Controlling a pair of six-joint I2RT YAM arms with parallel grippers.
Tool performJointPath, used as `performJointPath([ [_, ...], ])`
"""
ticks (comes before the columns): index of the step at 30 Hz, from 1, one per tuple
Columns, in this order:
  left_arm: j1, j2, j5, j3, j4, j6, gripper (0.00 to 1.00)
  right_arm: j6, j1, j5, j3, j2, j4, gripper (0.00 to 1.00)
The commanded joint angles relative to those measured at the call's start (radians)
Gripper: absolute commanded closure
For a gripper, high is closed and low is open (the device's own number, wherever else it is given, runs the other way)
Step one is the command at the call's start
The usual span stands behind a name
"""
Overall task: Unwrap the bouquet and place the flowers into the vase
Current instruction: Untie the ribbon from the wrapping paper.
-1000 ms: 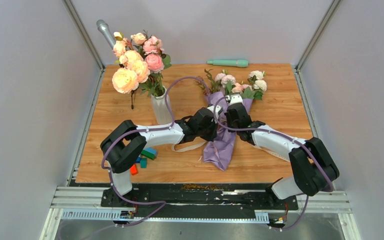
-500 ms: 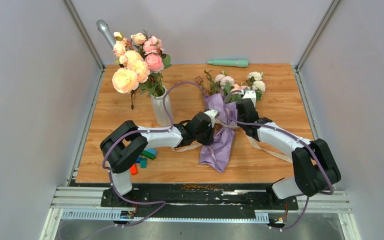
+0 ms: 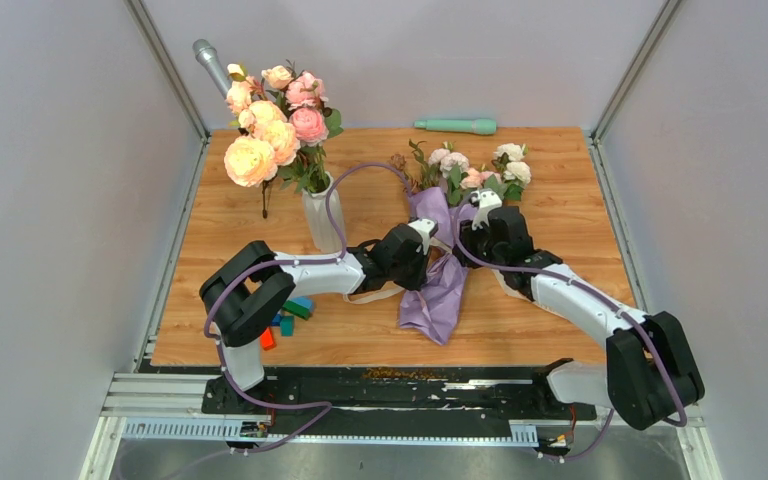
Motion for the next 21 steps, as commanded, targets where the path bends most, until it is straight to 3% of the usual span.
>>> performJointPath([
  [1, 0.009, -0.033, -0.014, 0.027, -0.033, 0.012, 1.00, -0.014, -0.002, -0.097, -0.011, 0.021, 0.055, 0.76],
  [21, 0.014, -0.034, -0.005, 0.026, -0.064, 0.018, 1.00, 0.018, -0.001, -0.013, 0.004, 0.104, 0.124, 0.75],
])
